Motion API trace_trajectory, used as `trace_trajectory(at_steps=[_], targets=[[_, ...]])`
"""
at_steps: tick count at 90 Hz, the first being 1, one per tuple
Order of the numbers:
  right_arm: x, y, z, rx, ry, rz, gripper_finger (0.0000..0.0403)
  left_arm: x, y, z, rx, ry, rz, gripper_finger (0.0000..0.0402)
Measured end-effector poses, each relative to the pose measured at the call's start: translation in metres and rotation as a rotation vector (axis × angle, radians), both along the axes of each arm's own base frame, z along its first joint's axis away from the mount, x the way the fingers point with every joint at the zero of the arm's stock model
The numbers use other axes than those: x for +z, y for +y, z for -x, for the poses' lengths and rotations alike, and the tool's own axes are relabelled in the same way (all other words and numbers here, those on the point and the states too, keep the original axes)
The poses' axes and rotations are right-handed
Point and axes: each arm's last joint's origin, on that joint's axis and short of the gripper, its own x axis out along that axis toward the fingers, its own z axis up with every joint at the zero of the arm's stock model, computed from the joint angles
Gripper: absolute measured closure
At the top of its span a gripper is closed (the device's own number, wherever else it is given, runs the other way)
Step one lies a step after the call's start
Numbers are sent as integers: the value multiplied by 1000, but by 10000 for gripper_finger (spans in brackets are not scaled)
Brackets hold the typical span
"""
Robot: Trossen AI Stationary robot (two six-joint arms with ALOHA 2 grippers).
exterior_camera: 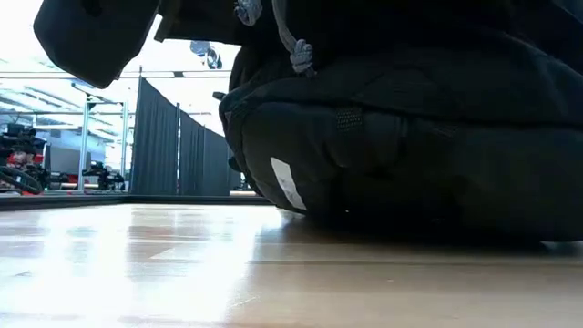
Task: Unpack backpack
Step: Open the black backpack
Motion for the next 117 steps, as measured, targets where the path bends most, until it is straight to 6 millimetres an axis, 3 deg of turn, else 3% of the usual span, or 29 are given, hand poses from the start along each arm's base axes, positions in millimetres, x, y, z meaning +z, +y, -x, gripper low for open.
trace_trajectory(at_steps=[30, 68, 84, 100, 117], targets=[[-6, -8, 3, -37, 52, 29, 298, 0, 1, -1, 0, 2, -1, 395], [-7, -27, -13, -90, 73, 33, 301, -1, 1, 0, 5, 2, -6, 395], [-8, -43, -26, -162, 69, -65, 336, -1, 1, 0, 8, 3, -11, 395], [-9, -46, -29, -181, 66, -89, 392, -1, 1, 0, 3, 7, -8, 395], [-8, -43, -26, -186, 49, -106, 399, -4, 3, 1, 11, 16, 12, 395]])
